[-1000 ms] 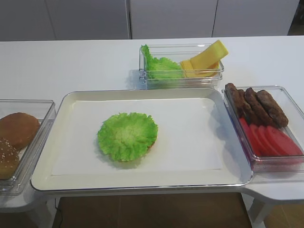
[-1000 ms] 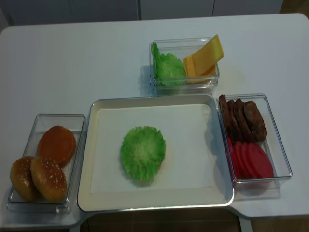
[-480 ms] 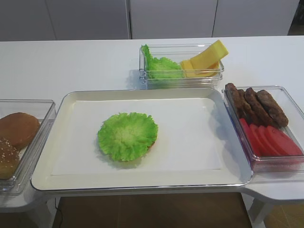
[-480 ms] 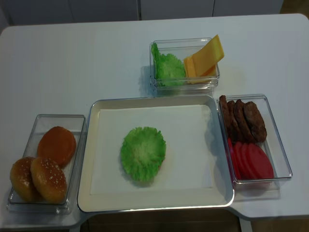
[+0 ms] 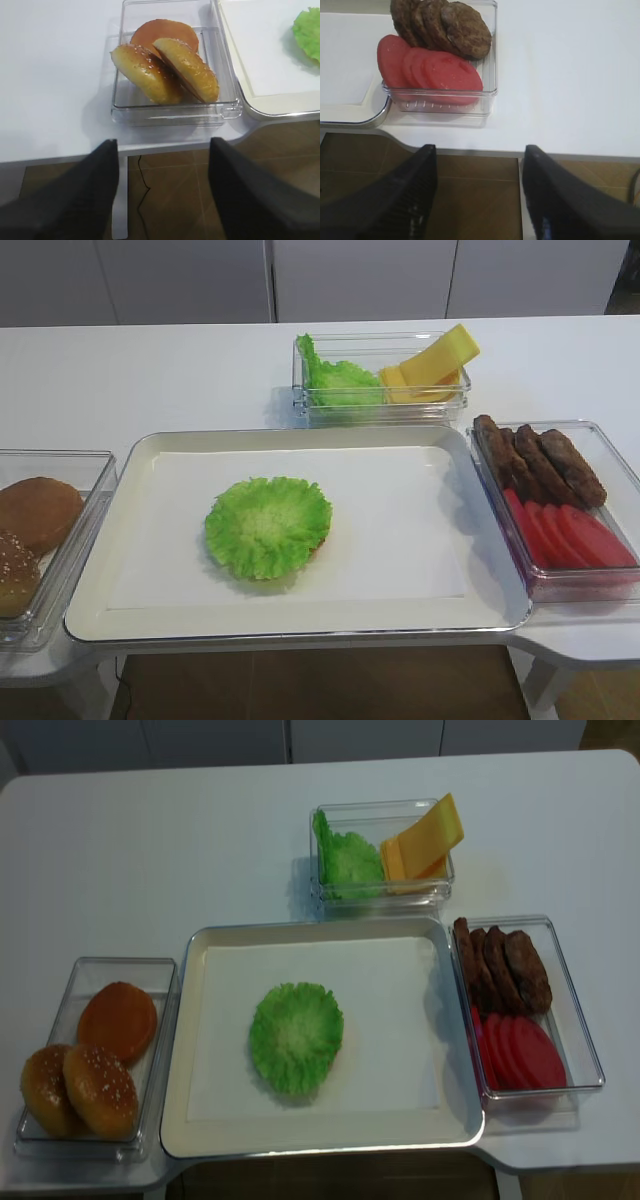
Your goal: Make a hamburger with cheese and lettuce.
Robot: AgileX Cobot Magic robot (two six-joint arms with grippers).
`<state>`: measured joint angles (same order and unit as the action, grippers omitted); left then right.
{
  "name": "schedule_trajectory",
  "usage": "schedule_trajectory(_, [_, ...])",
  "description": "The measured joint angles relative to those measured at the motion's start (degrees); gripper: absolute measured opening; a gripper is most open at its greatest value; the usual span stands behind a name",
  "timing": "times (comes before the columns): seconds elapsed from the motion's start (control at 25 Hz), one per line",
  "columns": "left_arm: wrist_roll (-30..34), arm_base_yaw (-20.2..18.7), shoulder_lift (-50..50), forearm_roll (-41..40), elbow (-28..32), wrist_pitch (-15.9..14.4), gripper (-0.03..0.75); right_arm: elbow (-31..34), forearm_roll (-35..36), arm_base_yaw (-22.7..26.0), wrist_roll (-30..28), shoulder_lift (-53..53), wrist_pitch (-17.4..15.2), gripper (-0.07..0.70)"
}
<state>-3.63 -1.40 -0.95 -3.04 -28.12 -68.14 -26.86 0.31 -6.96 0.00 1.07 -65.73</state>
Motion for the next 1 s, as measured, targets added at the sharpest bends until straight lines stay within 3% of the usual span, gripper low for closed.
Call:
schedule_trajectory(0.32, [0.0, 0.0, 0.0, 0.0, 0.0, 0.0, 0.422, 0.0, 0.1, 4.4, 0.0, 0.0, 0.1, 0.433])
schedule_trajectory(1.0, [0.0, 0.0, 0.0, 0.0, 0.0, 0.0, 0.422, 0.0, 0.1, 4.5, 0.0, 0.0, 0.1, 0.433])
